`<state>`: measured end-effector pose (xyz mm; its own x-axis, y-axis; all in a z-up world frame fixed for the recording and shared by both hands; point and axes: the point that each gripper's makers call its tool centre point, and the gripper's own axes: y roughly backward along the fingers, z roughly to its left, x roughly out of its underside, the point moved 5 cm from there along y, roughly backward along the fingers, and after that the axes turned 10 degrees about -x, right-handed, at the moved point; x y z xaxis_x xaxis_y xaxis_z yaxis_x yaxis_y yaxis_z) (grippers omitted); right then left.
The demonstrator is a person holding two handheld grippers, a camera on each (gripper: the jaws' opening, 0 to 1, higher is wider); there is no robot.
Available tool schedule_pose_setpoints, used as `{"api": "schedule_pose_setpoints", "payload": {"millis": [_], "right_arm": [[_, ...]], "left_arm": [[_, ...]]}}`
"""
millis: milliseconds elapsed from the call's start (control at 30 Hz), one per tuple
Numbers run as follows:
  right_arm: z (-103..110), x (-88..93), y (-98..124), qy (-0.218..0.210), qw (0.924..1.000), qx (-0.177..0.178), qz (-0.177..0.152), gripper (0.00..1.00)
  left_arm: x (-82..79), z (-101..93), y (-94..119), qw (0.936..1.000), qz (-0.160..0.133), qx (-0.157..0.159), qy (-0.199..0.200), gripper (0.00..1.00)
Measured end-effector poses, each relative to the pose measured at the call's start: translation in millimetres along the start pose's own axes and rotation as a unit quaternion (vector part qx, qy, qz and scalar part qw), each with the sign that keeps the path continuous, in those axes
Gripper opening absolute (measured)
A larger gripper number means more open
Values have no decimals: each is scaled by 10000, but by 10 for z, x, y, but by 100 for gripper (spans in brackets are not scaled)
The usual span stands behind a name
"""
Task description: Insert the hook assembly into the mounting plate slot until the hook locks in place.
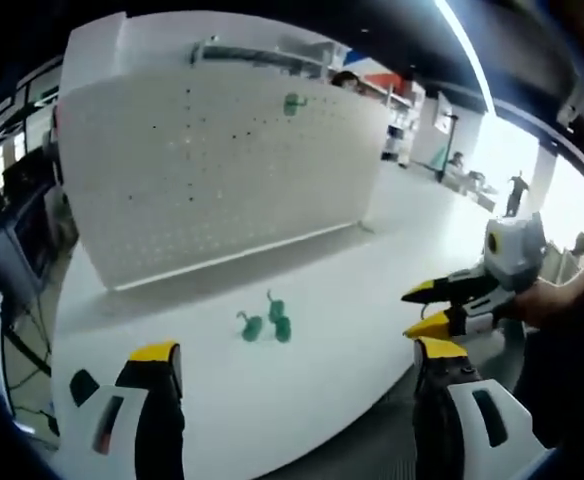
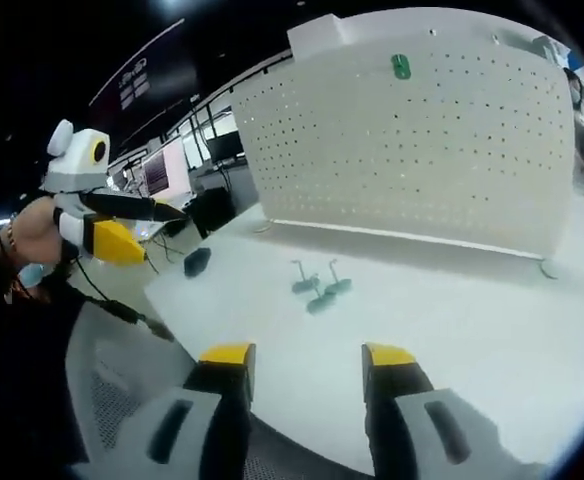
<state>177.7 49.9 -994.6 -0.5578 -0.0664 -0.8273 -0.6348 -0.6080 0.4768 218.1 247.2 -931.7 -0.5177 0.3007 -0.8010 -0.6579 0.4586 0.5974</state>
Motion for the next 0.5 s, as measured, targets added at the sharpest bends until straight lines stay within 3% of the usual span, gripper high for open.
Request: {"api": "schedule_pose_setpoints", "payload": {"millis": [500], "right_arm": [[-7, -58, -761, 88, 9981, -481, 372, 34]], "left_arm": [[71, 84, 69, 9999, 90, -108, 63, 97]]}}
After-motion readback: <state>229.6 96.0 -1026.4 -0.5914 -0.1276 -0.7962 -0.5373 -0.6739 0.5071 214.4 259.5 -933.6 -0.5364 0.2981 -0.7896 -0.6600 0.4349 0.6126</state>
